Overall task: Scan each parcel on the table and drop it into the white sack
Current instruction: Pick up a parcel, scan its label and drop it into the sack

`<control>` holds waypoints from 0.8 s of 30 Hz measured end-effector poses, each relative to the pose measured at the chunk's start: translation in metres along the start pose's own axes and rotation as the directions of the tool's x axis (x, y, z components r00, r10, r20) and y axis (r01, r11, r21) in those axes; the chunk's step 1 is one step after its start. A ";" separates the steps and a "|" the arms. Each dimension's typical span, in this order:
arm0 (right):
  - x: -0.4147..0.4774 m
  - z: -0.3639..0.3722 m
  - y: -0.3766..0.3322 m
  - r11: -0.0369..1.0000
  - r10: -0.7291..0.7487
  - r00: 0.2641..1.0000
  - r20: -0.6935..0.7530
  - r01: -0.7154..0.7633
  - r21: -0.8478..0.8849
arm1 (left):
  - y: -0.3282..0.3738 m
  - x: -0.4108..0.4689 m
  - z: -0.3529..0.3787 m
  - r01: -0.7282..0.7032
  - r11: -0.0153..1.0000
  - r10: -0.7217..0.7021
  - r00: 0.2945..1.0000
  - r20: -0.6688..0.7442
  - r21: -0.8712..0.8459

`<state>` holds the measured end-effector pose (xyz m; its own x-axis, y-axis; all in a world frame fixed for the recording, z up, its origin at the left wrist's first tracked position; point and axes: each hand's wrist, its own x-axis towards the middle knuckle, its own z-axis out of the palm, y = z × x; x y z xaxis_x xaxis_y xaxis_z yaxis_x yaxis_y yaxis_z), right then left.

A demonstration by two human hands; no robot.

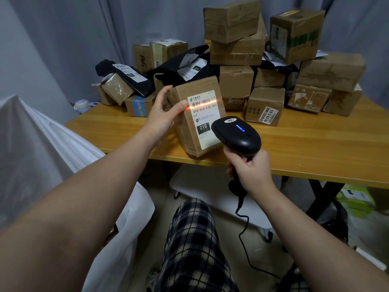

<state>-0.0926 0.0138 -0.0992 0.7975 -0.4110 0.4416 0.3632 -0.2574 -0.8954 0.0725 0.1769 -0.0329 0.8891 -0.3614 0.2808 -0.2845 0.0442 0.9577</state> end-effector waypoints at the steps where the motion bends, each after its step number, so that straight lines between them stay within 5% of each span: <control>1: 0.001 0.000 0.000 1.000 0.000 1.000 -0.001 0.000 0.005 | 0.000 0.000 0.000 -0.003 1.000 0.003 1.000 -0.010 0.000; 11: 0.021 0.030 -0.015 0.999 -0.028 0.999 0.043 0.027 0.041 | 0.013 -0.015 -0.008 -0.121 0.990 0.115 0.990 -0.081 -0.068; 17: 0.012 0.093 -0.015 0.991 0.003 0.971 0.241 -0.035 0.130 | 0.012 -0.060 -0.071 -0.151 0.988 0.145 0.962 -0.233 -0.010; 21: -0.005 0.146 0.007 0.997 0.064 0.885 0.462 -0.072 -0.001 | -0.016 -0.124 -0.147 -0.107 0.975 0.192 0.843 -0.503 0.193; 24: -0.018 0.185 0.027 0.988 0.150 0.783 0.604 -0.101 -0.115 | -0.060 -0.171 -0.207 0.069 0.929 0.213 0.704 -0.677 0.363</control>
<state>-0.0079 0.1754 -0.1419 0.9698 0.1675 0.1773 0.2229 -0.3137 -0.9230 0.0114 0.4292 -0.1255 0.8085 0.3856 0.4446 -0.3335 -0.3222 0.8860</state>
